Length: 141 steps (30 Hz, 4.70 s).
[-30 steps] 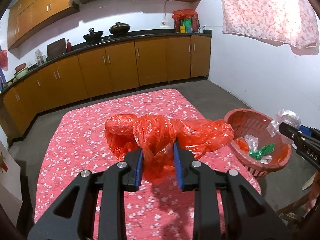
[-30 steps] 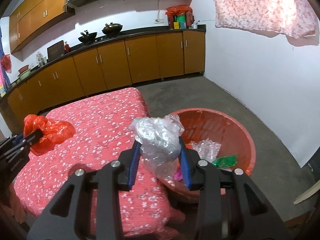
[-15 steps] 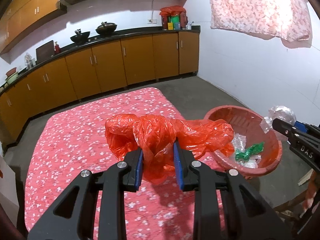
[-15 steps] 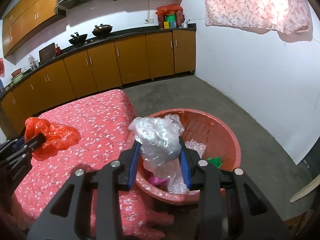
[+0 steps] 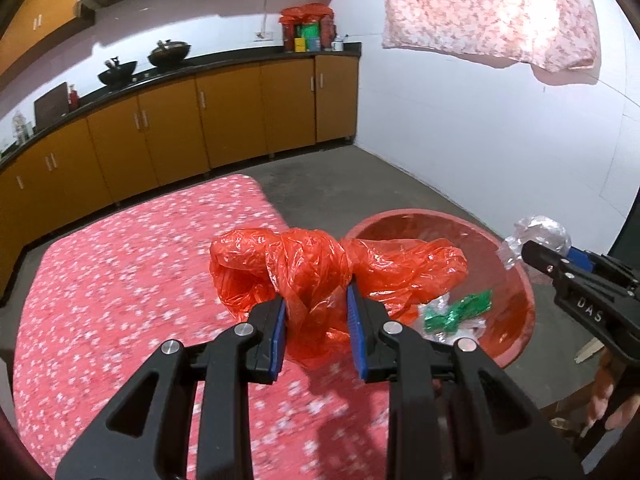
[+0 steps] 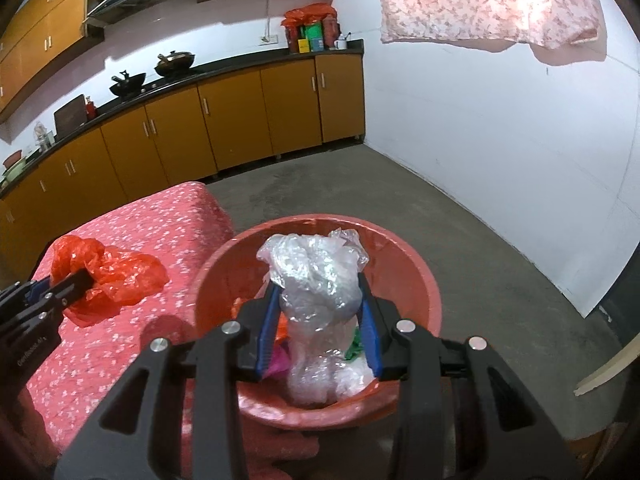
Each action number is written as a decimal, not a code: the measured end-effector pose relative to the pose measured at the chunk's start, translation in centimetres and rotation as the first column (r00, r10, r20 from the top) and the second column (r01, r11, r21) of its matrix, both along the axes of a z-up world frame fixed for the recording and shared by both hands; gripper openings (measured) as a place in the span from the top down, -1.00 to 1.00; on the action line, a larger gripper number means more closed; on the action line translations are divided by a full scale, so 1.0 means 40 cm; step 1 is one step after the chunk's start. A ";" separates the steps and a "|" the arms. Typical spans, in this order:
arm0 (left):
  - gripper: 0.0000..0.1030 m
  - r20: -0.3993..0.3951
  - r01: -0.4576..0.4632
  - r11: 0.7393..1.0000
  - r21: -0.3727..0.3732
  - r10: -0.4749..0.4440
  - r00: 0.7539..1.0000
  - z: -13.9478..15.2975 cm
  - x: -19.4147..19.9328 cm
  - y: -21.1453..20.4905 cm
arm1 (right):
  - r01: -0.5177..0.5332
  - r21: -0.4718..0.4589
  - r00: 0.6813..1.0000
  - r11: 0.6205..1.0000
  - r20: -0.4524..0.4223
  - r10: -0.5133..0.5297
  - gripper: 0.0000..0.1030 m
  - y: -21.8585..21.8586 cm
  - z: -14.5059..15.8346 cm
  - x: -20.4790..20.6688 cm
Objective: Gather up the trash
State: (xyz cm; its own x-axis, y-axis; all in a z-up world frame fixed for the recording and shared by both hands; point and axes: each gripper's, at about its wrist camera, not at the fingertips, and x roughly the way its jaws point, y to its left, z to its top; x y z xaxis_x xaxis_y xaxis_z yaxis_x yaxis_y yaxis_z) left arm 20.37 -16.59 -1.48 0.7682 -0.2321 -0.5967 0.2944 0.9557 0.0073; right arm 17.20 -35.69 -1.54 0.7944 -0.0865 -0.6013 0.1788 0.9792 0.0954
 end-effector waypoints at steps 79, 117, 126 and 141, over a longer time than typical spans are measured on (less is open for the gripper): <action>-0.96 0.241 -0.332 0.942 -0.058 0.336 0.911 0.086 -0.365 0.329 | 0.000 -0.136 0.977 0.991 0.213 0.029 -0.92 0.232 0.108 -0.346; -0.96 0.249 -0.267 0.959 -0.093 0.282 0.927 0.053 -0.506 0.376 | -0.002 -0.125 0.966 0.992 0.257 0.034 -0.92 0.330 0.091 -0.529; -0.96 0.243 -0.267 0.959 -0.094 0.282 0.928 0.051 -0.508 0.378 | -0.008 -0.125 0.967 0.992 0.252 0.039 -0.92 0.334 0.090 -0.528; -0.96 0.241 -0.263 0.961 -0.090 0.277 0.930 0.050 -0.506 0.374 | -0.007 -0.121 0.968 0.993 0.248 0.037 -0.92 0.332 0.085 -0.525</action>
